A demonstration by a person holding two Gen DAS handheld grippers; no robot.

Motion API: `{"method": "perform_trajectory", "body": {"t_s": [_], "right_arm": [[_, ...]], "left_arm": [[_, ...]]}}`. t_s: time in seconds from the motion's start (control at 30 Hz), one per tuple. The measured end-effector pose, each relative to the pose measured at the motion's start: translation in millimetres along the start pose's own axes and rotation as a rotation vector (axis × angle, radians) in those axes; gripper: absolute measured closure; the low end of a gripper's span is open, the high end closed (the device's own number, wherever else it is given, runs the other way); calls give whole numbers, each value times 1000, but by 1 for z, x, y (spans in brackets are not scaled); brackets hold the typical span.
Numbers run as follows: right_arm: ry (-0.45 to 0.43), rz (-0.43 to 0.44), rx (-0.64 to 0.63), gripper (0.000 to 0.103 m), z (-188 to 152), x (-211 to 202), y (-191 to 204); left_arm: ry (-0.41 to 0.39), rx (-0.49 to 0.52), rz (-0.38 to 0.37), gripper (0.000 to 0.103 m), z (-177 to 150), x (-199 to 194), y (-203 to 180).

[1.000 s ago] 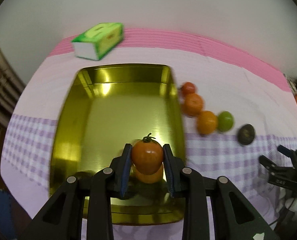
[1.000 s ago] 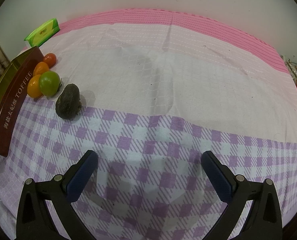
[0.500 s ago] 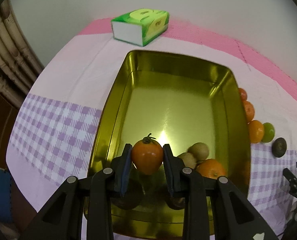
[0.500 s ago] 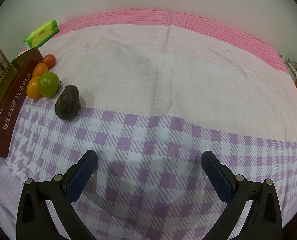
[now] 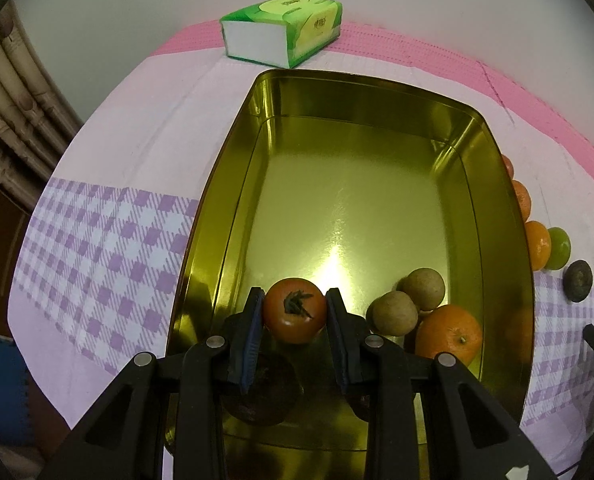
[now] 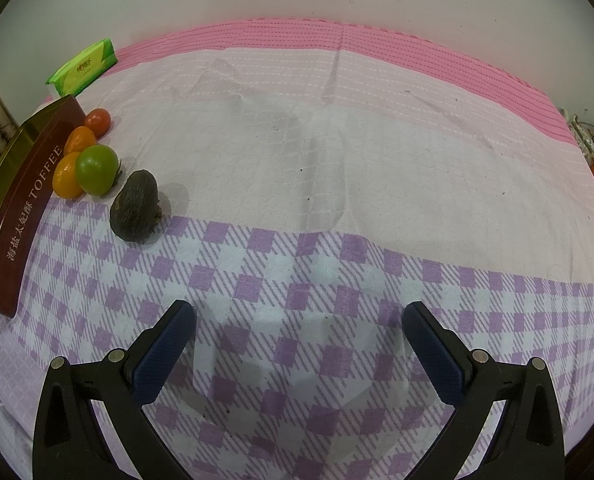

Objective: Organize fruits
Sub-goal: 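Lower the tomato into the tray and open the left gripper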

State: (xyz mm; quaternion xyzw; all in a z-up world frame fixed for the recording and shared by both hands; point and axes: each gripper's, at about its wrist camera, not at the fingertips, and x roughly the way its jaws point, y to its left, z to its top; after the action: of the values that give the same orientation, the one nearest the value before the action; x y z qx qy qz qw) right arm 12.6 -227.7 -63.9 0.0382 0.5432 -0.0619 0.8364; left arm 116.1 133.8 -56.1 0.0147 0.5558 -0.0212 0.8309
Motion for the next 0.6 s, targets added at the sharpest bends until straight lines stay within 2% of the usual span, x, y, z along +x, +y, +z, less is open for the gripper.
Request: {"method": "perform_trajectory", "body": {"t_s": [0.4, 0.53, 0.6], "right_arm": [[-2, -2, 3, 0, 1, 0, -1], [-1, -2, 6, 0, 1, 0, -1], [-1, -2, 5, 0, 1, 1, -1]], "left_arm": [[-1, 4, 1, 75, -1, 3, 1], [-6, -10, -1, 65, -1, 4, 3], [-12, -12, -4, 63, -1, 2, 5]]}}
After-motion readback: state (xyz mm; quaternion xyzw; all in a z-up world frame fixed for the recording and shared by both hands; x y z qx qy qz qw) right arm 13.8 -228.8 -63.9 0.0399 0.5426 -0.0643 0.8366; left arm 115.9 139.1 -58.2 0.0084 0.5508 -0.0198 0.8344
